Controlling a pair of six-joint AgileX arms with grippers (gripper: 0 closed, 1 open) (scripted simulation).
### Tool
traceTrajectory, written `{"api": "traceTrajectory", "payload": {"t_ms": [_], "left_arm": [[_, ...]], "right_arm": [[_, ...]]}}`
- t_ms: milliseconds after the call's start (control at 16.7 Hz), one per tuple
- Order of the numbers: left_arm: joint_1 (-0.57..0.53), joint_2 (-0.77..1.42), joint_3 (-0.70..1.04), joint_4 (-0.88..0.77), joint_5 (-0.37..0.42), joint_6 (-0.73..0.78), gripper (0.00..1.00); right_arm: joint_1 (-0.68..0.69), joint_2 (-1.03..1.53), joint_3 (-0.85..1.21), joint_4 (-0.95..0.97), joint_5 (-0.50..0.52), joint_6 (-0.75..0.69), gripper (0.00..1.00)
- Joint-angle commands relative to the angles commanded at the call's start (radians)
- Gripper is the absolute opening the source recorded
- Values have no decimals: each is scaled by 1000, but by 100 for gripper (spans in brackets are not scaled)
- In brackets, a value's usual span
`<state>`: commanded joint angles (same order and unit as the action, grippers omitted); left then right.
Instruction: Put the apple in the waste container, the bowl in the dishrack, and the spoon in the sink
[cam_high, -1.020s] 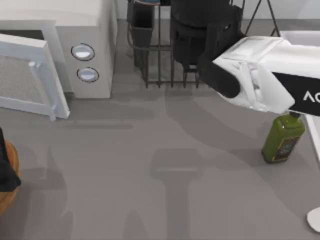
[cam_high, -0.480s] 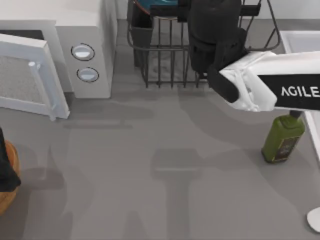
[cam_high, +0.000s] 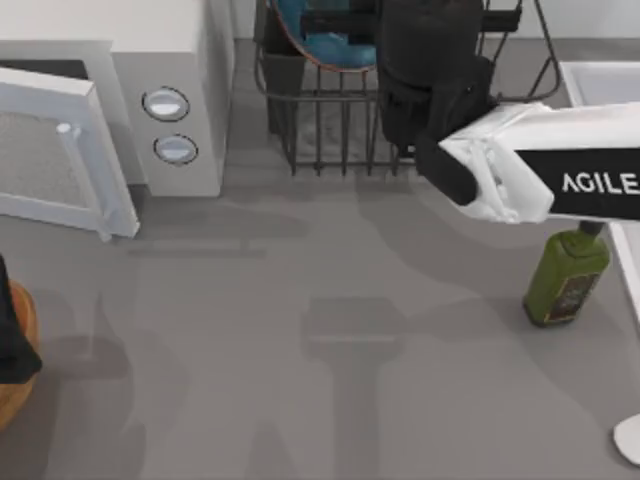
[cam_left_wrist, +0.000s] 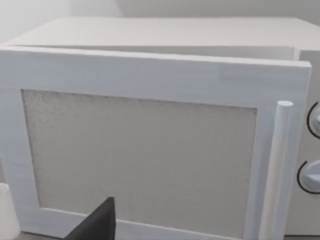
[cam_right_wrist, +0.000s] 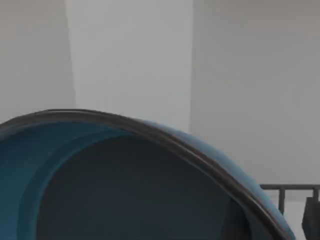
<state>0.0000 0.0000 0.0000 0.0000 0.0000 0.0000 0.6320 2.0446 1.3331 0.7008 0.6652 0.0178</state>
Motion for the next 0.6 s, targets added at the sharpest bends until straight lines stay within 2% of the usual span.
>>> {"api": "traceTrajectory", "payload": {"t_ms": [360, 600], "left_arm": [[0, 0, 0, 0, 0, 0, 100], [0, 0, 0, 0, 0, 0, 100]], "right_arm": [[0, 0, 0, 0, 0, 0, 98], [0, 0, 0, 0, 0, 0, 100]]}}
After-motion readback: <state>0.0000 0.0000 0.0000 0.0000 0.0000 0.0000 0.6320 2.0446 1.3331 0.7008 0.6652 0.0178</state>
